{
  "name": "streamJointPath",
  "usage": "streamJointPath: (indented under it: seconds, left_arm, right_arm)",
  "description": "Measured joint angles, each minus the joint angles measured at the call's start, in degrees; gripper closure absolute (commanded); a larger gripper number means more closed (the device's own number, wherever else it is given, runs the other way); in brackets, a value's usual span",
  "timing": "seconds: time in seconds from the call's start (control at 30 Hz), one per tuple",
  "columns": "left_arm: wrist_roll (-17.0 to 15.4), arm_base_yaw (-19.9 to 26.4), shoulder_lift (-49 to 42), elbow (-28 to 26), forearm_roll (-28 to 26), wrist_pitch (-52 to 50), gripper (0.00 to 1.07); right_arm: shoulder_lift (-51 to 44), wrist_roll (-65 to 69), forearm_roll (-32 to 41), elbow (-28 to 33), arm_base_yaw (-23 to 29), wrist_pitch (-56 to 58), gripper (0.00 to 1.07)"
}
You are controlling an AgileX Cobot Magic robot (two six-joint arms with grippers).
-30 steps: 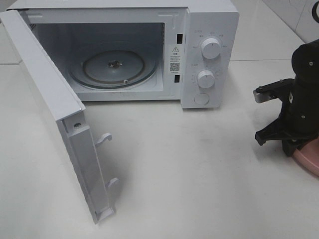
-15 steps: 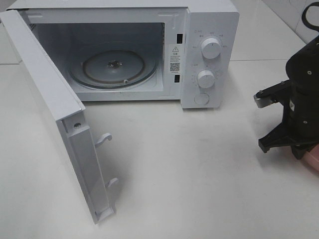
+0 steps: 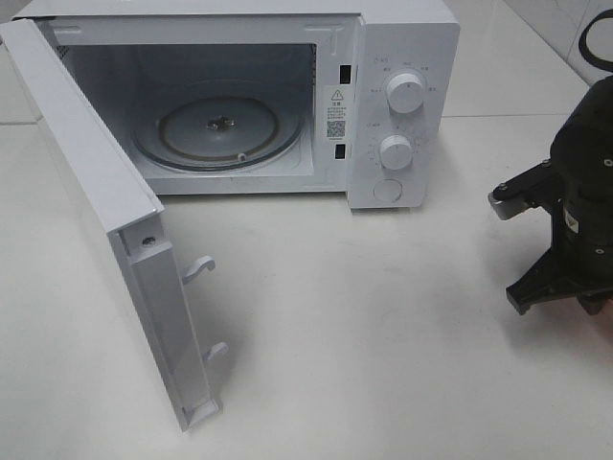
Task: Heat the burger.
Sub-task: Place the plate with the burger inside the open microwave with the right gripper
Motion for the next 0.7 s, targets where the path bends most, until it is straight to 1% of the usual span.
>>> streamJointPath:
  seconds: [0.23,0.43,0.5,0.53,0.6,0.67,0.7]
  left_arm:
    - [0.00,0.00,0.00,0.00,0.00,0.00,0.09]
    - [0.00,0.00,0.00,0.00,0.00,0.00,0.09]
    - [0.00,0.00,0.00,0.00,0.00,0.00,0.09]
    - [0.00,0.00,0.00,0.00,0.00,0.00,0.09]
    - [0.00,0.00,0.00,0.00,0.00,0.00,0.09]
    - [0.00,0.00,0.00,0.00,0.00,0.00,0.09]
    - [0.00,0.00,0.00,0.00,0.00,0.00,0.09]
  right_arm:
    - [-5.67,0.34,-0.17,3.90,3.38,1.09,1.07]
    - [-8.31,0.34,-0.17,4.70,5.44,2.81,1.07]
    - [-10.31,0.34,-0.17,4.76,8.02,4.81,1.07]
    - [-10.31,0.34,-0.17,4.76,8.02,4.81,1.07]
    - [-11.92,0.11,-0.17,4.76,10.37,6.13,1.07]
    - [-12.38,0.11,-0.17,4.76,11.29,6.65,1.07]
    - [-13.18,0.00,-0.17,4.76,12.95,7.51,1.07]
